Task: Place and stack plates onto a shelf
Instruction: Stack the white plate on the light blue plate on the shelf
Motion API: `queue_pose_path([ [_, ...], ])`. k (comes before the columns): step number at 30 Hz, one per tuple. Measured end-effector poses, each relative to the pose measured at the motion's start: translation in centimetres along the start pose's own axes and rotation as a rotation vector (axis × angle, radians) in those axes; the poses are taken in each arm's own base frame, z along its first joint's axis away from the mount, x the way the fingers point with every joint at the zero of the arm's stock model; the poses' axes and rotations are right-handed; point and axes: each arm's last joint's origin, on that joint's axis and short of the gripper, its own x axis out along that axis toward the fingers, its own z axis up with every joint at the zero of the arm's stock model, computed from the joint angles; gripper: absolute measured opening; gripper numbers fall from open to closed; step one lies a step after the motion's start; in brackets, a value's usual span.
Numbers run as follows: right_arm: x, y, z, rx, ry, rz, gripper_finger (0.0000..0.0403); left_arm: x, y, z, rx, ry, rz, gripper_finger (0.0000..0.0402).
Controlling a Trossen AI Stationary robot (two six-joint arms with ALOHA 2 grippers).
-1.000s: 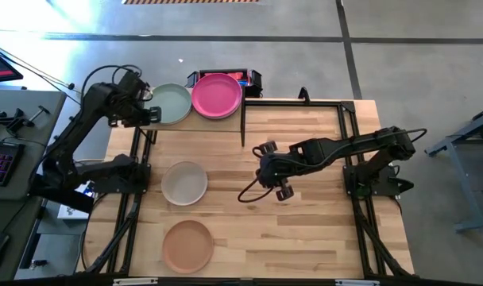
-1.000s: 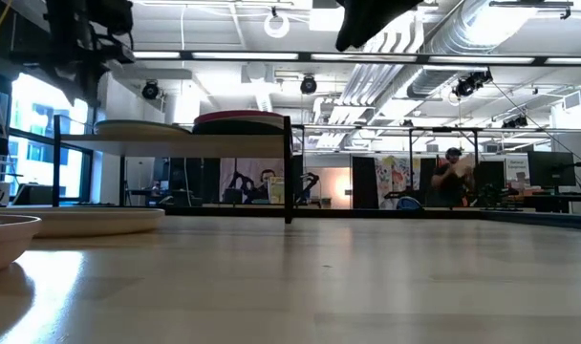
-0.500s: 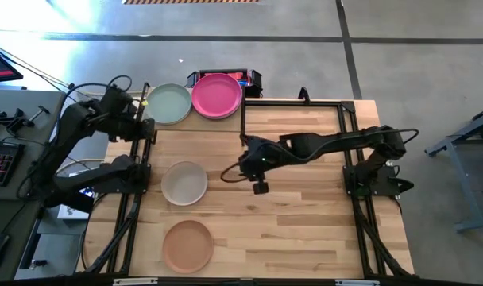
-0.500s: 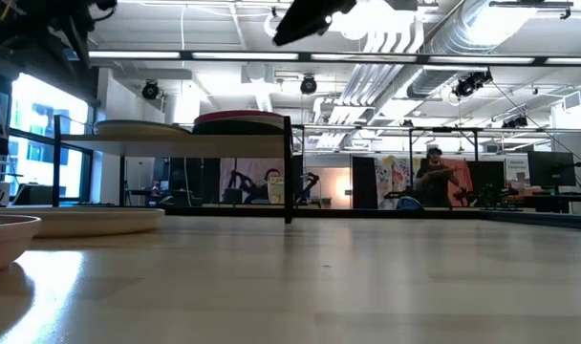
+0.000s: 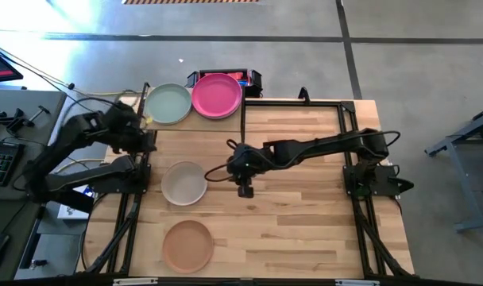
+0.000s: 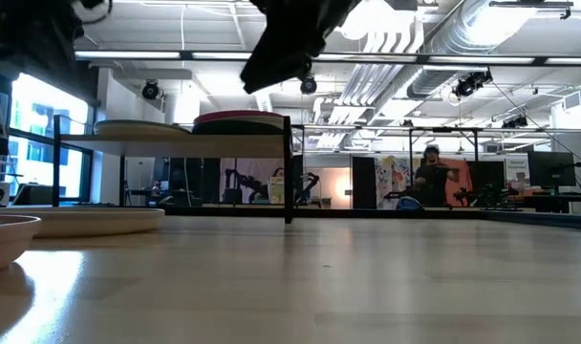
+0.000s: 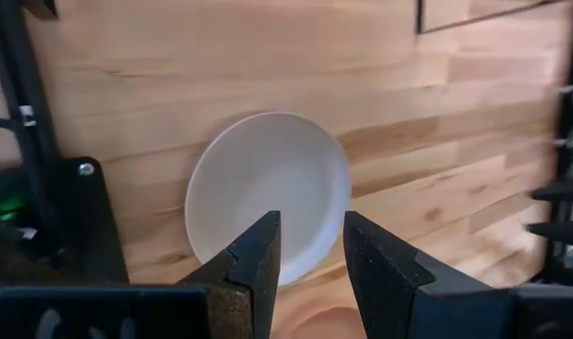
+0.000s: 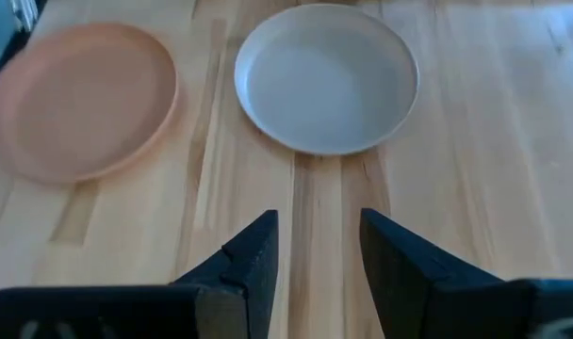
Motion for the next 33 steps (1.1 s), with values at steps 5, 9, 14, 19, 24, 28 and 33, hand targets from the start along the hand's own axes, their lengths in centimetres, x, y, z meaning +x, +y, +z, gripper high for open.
queue_pose_path([
  [5, 0.4, 0.0, 0.0, 0.014, -0.006, 0.005, 0.0128, 3.9, 0.4, 0.0, 0.014, 0.048, 0.015, 0.0105],
  [9, 0.4, 0.0, 0.0, 0.014, -0.007, 0.005, 0.0128, 5.7, 0.4, -0.2, 0.047, 0.064, -0.004, 0.0105],
  [14, 0.4, 0.0, 0.0, 0.013, -0.003, 0.005, 0.0128, 7.4, 0.0, -0.3, 0.1, 0.074, -0.029, 0.0105],
  [19, 0.4, 0.0, 0.0, 0.007, -0.003, 0.005, 0.0128, 9.1, -0.4, -0.1, 0.138, 0.04, 0.025, 0.0105],
  [24, 0.4, 0.0, -0.2, 0.006, 0.013, 0.005, 0.0128, 11.0, -0.8, 0.2, 0.21, 0.038, 0.095, 0.0105],
  [28, 0.4, 0.0, -0.3, 0.006, 0.022, 0.005, 0.0128, 12.4, -1.2, 0.3, 0.261, 0.064, 0.125, 0.0105],
  [33, 0.4, 0.0, -0.3, 0.006, 0.024, 0.005, 0.0128, 13.8, -1.6, 0.5, 0.303, 0.103, 0.175, 0.0105],
])
